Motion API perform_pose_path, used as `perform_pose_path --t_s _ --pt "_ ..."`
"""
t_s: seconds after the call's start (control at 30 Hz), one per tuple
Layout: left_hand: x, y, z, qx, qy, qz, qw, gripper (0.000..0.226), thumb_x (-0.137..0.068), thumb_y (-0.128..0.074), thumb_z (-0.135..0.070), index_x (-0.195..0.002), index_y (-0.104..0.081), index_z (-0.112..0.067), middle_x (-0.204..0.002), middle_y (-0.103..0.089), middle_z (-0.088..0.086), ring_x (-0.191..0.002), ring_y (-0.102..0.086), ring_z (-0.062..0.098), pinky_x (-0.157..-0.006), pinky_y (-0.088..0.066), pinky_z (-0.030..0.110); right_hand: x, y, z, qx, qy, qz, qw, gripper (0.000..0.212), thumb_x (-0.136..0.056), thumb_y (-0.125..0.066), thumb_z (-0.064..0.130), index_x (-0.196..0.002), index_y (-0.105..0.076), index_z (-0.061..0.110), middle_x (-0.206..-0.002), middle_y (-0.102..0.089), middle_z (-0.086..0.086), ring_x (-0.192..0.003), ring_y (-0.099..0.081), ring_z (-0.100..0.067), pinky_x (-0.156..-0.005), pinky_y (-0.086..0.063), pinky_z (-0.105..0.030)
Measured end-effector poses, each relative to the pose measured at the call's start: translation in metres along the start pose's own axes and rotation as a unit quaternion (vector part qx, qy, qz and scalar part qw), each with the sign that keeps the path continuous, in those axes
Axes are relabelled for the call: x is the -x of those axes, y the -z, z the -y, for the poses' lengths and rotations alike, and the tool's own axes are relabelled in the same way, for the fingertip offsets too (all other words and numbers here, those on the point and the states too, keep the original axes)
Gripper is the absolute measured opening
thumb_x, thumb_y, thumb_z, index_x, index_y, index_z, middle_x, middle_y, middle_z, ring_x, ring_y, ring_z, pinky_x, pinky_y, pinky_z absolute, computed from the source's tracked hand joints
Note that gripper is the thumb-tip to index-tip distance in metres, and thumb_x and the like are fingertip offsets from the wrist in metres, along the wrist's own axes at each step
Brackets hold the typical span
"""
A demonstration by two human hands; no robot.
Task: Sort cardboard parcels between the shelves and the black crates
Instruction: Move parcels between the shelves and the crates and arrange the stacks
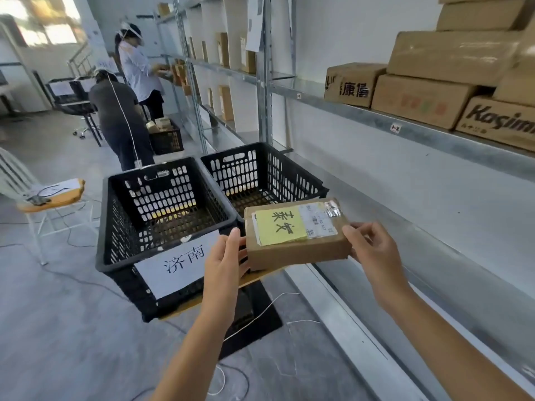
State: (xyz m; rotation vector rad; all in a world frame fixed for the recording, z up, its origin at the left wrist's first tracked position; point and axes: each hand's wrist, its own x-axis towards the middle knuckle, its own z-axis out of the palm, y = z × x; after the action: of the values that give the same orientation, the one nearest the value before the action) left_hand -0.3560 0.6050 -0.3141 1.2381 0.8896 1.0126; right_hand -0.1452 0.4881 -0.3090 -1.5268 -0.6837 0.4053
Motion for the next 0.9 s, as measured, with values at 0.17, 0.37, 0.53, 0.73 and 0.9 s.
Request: perform_pose_path --t_s 0.17,0.37,0.53,0.73,0.9 --pt "-0.069 -0.008 -0.023 0.004 0.009 -0.019 1.000 0.045 -0.086 -0.066 -0.051 -0.088 -0.058 -0.006 -0.089 -0.077 -0.003 -0.089 -0.073 0.012 -0.067 -0.057 0.019 -0.083 -0.028 0.006 -0.006 -0.022 0.039 0.999 0.042 -0.061 -0.068 0.059 -0.077 -0.060 0.021 -0.087 -0.073 0.017 -0.084 -0.071 -0.009 -0.085 -0.059 -0.042" --pt "-0.156 -0.031 -0.041 0.030 0.058 -0.013 0.998 0.060 -0.074 -0.076 -0.045 -0.119 -0.062 -0.008 -0.100 -0.077 0.006 -0.091 -0.075 0.022 -0.069 -0.060 0.026 -0.193 -0.064 0.021 -0.085 -0.049 0.079 0.992 0.060 -0.067 -0.075 0.061 -0.110 -0.058 0.024 -0.110 -0.065 0.003 -0.099 -0.066 -0.012 -0.081 -0.055 -0.033" --pt "-0.209 -0.053 -0.027 0.094 0.020 -0.061 0.994 0.064 -0.080 -0.076 -0.037 -0.137 -0.052 -0.019 -0.104 -0.077 0.004 -0.095 -0.075 0.022 -0.070 -0.060 0.027 -0.246 -0.107 0.014 -0.238 -0.134 0.168 0.947 0.096 -0.061 -0.079 0.052 -0.138 -0.031 0.023 -0.125 -0.060 -0.002 -0.112 -0.064 -0.014 -0.094 -0.056 -0.037" --pt "-0.243 -0.053 0.003 0.083 0.009 -0.069 0.994 0.060 -0.082 -0.074 -0.037 -0.135 -0.050 -0.026 -0.111 -0.076 0.005 -0.104 -0.072 0.023 -0.079 -0.061 0.032 -0.265 -0.163 -0.016 -0.253 -0.222 0.244 0.910 0.105 -0.056 -0.083 0.044 -0.147 -0.037 0.015 -0.131 -0.064 -0.008 -0.116 -0.065 -0.023 -0.098 -0.053 -0.048" --pt "-0.296 -0.040 0.023 0.065 0.052 -0.072 0.994 0.056 -0.085 -0.074 -0.030 -0.135 -0.048 -0.027 -0.113 -0.075 0.004 -0.106 -0.072 0.022 -0.083 -0.060 0.034 -0.311 -0.207 -0.042 -0.233 -0.247 0.254 0.906 0.075 -0.075 -0.082 0.025 -0.139 -0.044 0.016 -0.124 -0.068 -0.007 -0.107 -0.070 -0.020 -0.088 -0.059 -0.045"
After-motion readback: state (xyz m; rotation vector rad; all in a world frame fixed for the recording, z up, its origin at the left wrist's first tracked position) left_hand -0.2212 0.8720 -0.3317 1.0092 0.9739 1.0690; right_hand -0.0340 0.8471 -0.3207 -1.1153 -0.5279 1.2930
